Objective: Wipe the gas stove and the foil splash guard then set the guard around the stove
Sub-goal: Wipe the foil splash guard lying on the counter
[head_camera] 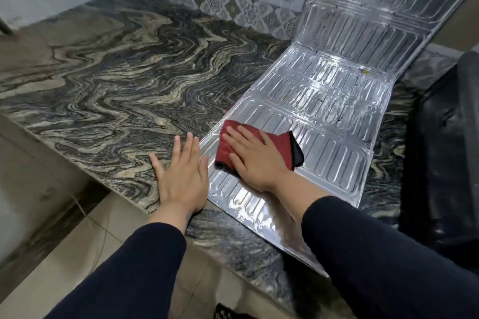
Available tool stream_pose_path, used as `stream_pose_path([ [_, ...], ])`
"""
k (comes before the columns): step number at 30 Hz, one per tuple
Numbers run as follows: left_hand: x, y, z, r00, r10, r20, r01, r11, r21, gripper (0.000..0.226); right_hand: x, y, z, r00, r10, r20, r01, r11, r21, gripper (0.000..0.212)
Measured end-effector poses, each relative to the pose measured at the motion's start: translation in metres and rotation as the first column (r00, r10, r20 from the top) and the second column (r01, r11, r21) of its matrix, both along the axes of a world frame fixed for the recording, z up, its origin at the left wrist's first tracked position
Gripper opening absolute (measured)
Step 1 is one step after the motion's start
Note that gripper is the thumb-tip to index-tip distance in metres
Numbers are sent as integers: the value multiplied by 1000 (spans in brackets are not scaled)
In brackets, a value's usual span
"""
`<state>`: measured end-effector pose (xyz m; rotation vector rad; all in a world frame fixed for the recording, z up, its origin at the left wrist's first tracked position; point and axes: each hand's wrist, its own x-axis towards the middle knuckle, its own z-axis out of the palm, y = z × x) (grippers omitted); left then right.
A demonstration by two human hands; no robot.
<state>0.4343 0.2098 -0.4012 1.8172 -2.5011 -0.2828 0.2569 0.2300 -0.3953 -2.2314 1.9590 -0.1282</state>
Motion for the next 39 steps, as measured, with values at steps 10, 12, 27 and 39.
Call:
stream_pose_path([
  [10, -6, -4, 6, 991, 62, 120, -64, 998, 10, 66, -102, 41, 0, 931, -361, -48, 363, 931, 31, 59],
  [12, -22, -8, 12, 994, 93, 54, -91, 995, -44, 66, -91, 41, -2, 923, -381, -45, 383, 924, 24, 60],
  [27, -104, -50, -8, 997, -60, -45, 58, 997, -43, 74, -47, 69, -3, 934, -357, 1, 357, 934, 21, 59],
  [39, -22, -43, -11, 994, -100, 53, 103, 993, -64, 81, 24, 85, 1, 981, -189, 52, 186, 981, 44, 70],
])
